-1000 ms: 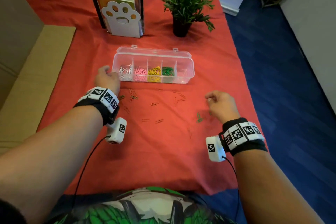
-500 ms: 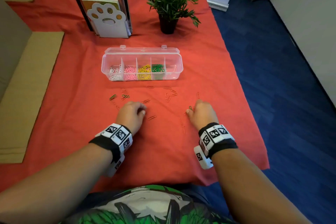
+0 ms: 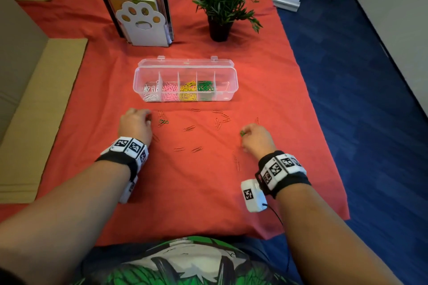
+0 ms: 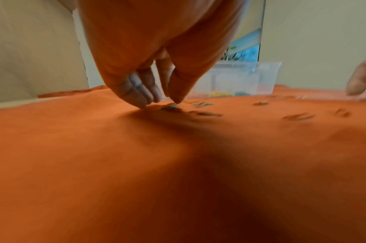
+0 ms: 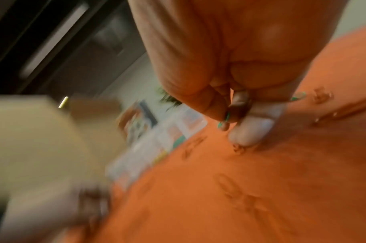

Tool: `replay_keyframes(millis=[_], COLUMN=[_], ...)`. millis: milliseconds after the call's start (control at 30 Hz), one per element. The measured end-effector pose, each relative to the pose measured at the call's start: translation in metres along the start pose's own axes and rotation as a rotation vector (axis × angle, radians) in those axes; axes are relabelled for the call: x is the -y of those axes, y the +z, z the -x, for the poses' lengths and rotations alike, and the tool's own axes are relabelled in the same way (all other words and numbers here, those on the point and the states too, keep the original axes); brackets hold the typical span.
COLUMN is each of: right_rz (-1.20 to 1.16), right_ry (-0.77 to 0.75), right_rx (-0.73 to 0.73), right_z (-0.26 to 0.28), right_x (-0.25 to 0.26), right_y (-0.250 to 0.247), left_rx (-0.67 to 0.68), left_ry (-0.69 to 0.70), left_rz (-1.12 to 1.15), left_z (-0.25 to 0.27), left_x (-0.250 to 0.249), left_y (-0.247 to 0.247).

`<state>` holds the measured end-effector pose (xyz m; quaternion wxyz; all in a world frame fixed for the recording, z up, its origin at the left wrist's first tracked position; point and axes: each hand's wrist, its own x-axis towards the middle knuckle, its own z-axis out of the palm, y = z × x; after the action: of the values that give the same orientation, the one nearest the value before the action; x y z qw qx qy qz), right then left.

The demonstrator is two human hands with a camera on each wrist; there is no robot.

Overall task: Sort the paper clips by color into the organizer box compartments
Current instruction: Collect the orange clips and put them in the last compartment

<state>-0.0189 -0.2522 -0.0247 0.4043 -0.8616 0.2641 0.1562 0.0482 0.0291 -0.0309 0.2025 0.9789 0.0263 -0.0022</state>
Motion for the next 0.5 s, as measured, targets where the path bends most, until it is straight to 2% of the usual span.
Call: replay_keyframes(millis=[67, 133, 233, 333, 500], right_rz=[-0.484, -0.822, -1.046, -0.871, 0.175], right_ry=[0.161, 0.22, 0.256, 0.279, 0.097], right_rx=[0.05, 0.039, 0.013, -0.068, -0.174], right_z=[0.001, 0.005, 0.002, -0.013, -0.02], right_x=[0.003, 0.005, -0.003, -0.015, -0.024], right_y=[-0.004, -0.016, -0.033, -0.039, -0.039], left_rx=[0.031, 0.045, 0.035, 0.026, -0.018], left_ry=[0.019, 0.023, 0.0, -0.009, -0.081], left_rz=[-0.024, -0.006, 0.02, 0.05, 0.112], left_z=[-0.003, -0.004, -0.004, -0.005, -0.009], left_x=[0.005, 0.006, 0.004, 0.009, 0.009], left_y=[-0.001, -0.001, 0.0, 0.003, -0.002])
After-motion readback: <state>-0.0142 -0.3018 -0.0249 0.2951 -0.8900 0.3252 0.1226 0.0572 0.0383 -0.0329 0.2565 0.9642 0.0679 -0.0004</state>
